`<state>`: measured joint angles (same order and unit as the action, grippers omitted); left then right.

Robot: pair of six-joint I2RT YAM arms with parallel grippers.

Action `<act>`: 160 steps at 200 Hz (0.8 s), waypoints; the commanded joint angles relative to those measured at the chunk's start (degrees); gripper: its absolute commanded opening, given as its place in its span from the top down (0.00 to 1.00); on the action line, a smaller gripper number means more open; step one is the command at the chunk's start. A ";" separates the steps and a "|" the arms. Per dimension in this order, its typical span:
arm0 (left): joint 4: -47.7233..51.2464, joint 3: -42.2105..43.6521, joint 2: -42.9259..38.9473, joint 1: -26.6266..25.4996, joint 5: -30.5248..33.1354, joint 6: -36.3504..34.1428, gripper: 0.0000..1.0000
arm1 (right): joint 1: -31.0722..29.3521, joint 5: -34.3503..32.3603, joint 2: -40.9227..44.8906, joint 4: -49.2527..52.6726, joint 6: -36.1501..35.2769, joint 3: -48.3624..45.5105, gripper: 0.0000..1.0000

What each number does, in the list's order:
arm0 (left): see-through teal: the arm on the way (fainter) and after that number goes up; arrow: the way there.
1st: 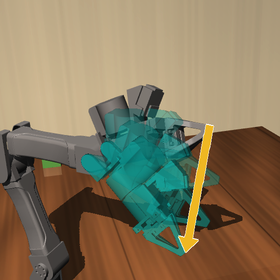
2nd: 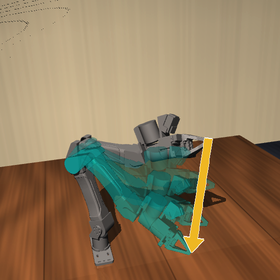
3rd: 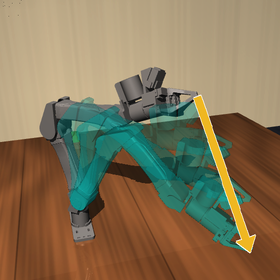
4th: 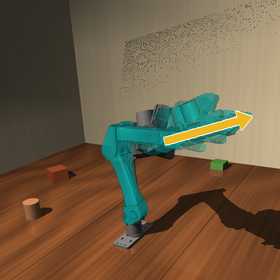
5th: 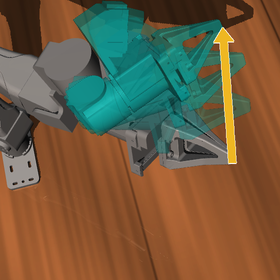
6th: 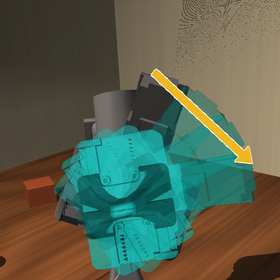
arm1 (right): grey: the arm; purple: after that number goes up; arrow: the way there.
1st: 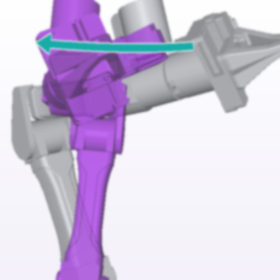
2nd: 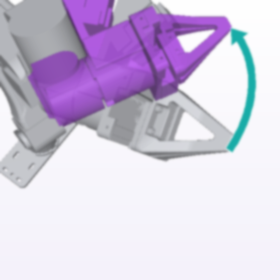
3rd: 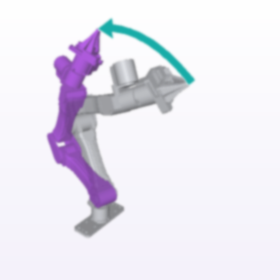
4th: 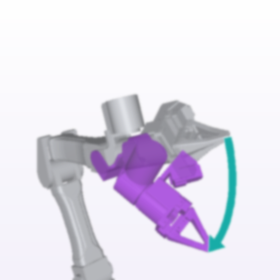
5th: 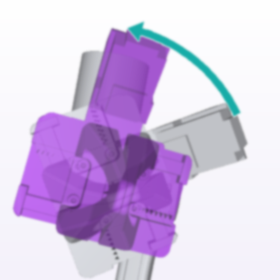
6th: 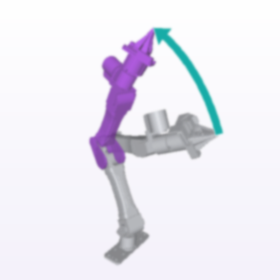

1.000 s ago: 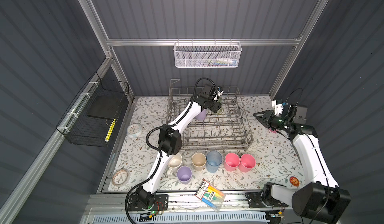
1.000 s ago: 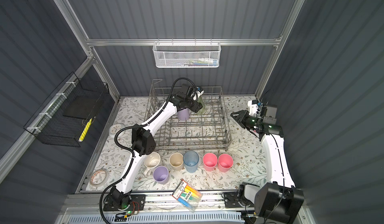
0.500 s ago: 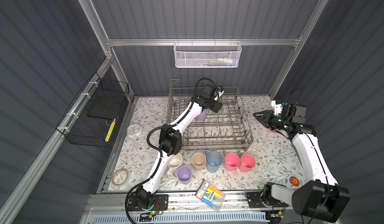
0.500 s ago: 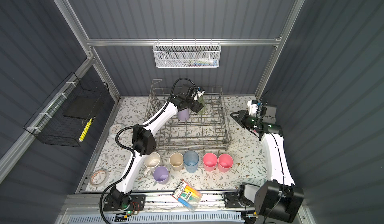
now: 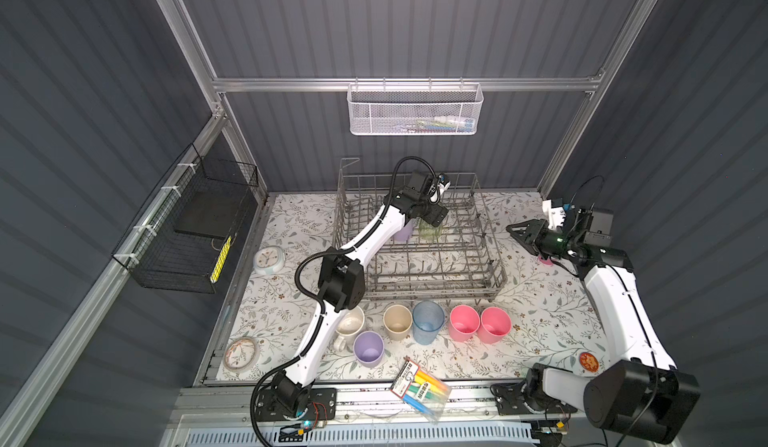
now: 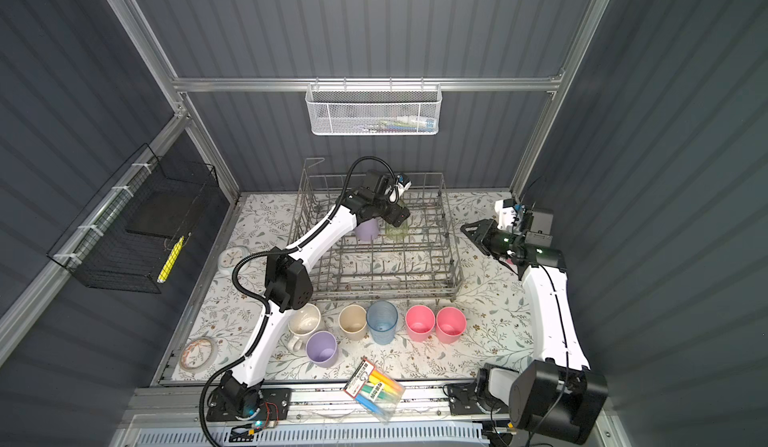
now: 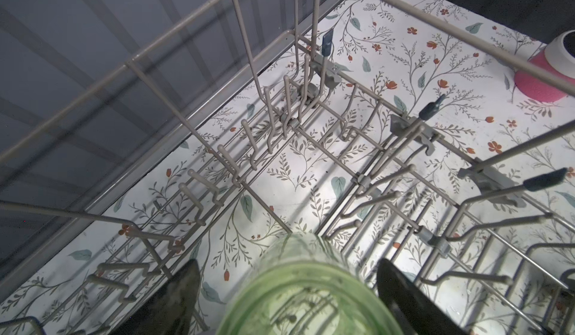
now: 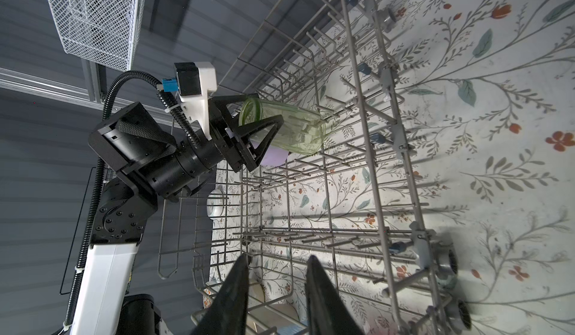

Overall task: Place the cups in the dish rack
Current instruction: 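Lower the inverted green glass into the rack beside the lavender cup with the left gripper, then open the left gripper and raise it while the right arm moves to the pink cups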

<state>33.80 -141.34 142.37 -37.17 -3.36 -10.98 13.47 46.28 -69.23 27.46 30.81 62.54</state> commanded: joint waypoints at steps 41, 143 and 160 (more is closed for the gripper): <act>-0.13 4.23 -8.03 0.08 1.85 0.28 0.07 | 0.32 0.39 1.55 -0.45 -0.52 -0.41 0.67; -4.51 9.18 -20.43 0.10 2.09 0.72 0.05 | 0.26 0.64 3.65 0.26 -0.65 -0.54 0.67; -7.25 12.99 -24.28 0.08 1.18 2.06 0.05 | 0.17 0.74 4.43 0.56 -0.67 -0.47 0.66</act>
<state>29.36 -132.11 123.02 -37.15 -1.45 -10.76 13.47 46.28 -66.65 27.55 30.83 62.35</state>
